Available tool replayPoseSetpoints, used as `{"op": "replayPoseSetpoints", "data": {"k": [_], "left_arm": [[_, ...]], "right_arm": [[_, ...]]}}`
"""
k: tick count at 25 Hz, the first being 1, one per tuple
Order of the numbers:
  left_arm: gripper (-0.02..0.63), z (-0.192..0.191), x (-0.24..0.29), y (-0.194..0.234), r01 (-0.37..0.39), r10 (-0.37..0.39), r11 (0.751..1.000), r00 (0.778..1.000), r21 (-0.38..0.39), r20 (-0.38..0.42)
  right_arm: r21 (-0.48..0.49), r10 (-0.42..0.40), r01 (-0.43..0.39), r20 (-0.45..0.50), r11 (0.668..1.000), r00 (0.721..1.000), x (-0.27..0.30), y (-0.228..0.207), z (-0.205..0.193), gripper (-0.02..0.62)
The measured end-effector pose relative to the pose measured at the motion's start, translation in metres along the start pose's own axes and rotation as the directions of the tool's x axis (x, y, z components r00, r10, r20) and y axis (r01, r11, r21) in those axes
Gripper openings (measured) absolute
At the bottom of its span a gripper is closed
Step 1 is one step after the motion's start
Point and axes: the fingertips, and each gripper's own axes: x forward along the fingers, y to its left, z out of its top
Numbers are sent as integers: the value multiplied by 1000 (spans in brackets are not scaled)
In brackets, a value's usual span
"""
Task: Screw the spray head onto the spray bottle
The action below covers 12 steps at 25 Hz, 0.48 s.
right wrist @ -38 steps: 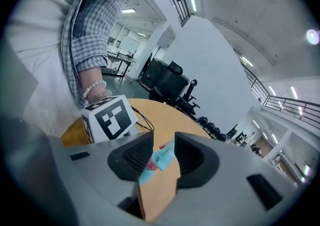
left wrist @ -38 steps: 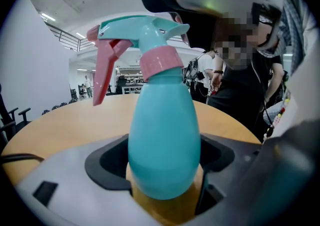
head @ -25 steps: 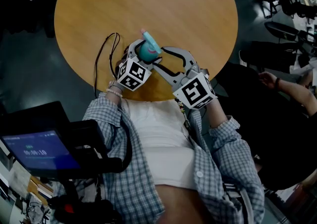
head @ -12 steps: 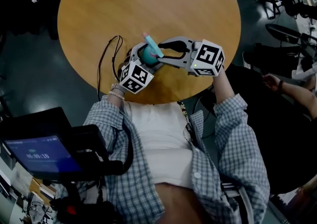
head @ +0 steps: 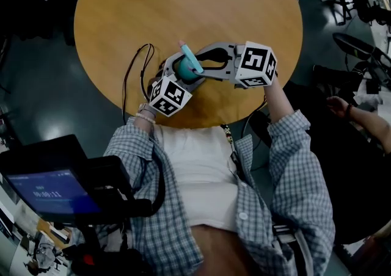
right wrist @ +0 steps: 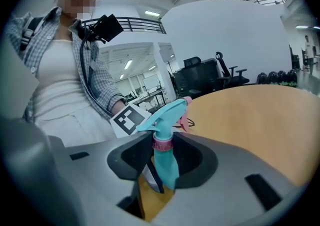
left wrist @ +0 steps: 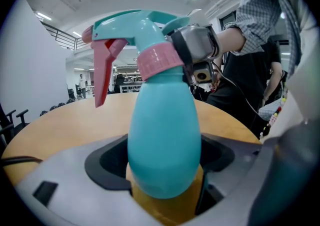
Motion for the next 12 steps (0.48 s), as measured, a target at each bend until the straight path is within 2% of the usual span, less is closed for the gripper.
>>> {"op": "replayPoseSetpoints", "data": {"k": [3,6,9,12], "left_arm": [[410,-1,-1,0,-3,3,1000,1000,-14,2],[410,-3,-3,1,-6,6,1000,1000,-26,5],[410,-4,-3,2,-5,5,1000,1000,-29,2],[410,-6,-4,3,2,-2,1000,1000,-24,-4]], "right_arm": [[-37,-93,95,49,995,994,-2,1,0,120],[-72,-236,246,125,967,964,-1,4,1,120],[-90,-386,406,178,910,905,0,7,1,121],[-131,-544,570,186,811,818,2,9,-1,121]]}}
